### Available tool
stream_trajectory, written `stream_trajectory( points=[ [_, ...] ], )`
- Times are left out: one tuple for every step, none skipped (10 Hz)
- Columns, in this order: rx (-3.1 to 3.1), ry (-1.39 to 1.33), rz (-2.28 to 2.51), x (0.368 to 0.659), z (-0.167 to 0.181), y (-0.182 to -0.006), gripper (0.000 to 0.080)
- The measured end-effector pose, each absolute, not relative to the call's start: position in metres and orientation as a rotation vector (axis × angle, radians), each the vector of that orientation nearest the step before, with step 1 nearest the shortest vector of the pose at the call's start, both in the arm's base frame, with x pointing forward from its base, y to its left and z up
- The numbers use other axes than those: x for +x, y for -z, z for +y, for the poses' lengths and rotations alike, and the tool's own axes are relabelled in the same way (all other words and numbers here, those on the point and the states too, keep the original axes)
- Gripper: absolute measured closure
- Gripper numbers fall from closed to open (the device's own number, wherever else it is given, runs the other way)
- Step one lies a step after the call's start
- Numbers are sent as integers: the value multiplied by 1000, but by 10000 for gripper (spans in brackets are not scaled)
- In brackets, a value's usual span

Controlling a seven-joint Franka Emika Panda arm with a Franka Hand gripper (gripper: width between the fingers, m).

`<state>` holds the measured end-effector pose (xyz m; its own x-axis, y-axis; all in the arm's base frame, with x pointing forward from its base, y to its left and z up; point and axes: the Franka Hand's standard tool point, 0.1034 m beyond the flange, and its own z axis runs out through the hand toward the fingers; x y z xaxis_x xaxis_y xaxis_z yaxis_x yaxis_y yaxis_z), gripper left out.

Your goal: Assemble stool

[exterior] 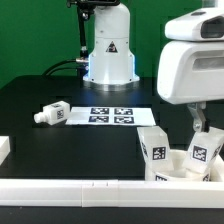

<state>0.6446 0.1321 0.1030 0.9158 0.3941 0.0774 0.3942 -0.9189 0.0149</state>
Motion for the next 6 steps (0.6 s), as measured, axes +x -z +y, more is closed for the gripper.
stream_trajectory(
  points=[
    [-3068, 122, -715, 645, 129, -103, 150],
    [-3063, 119, -775, 646, 127, -102, 150],
    [-3018, 101, -1030, 647, 123, -96, 150],
    [-2995, 85, -1135, 648, 121, -91, 150],
    [-2973, 64, -1209, 645, 117, -84, 150],
    [-3008, 48, -1112, 640, 115, -74, 150]
  ],
)
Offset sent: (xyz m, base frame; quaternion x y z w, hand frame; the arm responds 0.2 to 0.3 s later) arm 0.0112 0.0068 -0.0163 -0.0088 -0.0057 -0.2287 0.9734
